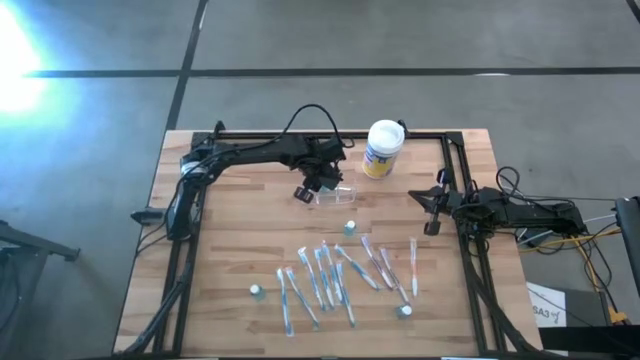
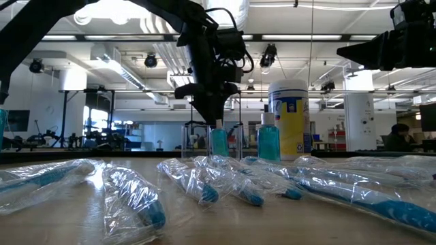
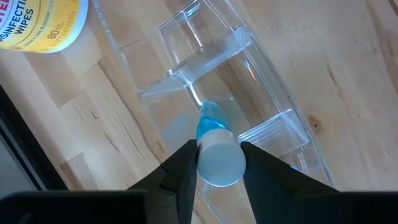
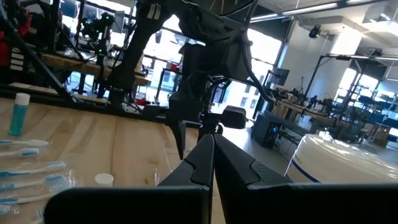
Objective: Pick & Place toothbrushing station
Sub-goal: Put the blue mouthwash bottle into the transparent organizer
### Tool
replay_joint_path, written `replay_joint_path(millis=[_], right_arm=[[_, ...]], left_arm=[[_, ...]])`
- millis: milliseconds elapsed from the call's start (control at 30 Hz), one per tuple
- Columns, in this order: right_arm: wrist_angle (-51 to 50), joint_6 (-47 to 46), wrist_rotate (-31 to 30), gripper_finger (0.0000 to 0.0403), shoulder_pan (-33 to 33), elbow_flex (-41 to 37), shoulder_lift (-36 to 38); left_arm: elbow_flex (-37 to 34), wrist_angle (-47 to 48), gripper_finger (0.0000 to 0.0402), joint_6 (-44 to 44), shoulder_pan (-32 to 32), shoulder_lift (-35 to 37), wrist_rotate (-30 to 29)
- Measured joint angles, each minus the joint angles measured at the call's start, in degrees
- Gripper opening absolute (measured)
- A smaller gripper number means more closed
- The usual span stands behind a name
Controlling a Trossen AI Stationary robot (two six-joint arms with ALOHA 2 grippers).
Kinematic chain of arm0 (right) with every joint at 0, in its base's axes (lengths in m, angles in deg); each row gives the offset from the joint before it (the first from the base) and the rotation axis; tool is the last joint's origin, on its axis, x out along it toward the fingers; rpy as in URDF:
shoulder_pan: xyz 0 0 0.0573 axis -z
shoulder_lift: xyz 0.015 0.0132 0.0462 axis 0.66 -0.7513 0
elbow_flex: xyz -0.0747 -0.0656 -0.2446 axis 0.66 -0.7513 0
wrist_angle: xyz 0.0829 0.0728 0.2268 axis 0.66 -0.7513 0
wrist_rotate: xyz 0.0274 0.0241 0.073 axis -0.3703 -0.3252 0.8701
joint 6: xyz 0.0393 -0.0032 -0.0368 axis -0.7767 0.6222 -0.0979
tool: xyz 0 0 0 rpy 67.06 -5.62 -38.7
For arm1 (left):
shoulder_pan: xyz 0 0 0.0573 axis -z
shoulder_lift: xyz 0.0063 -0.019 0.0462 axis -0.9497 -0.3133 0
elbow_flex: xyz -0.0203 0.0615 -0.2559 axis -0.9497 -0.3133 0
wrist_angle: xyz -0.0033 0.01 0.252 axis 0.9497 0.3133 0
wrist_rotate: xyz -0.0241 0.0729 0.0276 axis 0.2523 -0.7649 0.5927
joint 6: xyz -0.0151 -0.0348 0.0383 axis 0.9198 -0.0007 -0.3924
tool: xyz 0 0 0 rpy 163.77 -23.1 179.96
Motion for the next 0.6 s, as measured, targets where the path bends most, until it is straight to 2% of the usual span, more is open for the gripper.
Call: replay_joint_path(millis=[600], right_arm=[[0.00, 0.02, 0.00, 0.0008, 0.00, -0.02, 0.00]], left_arm=[[0.00, -0.74, 0.0126, -0.15, -0.46, 0.00, -0.11]])
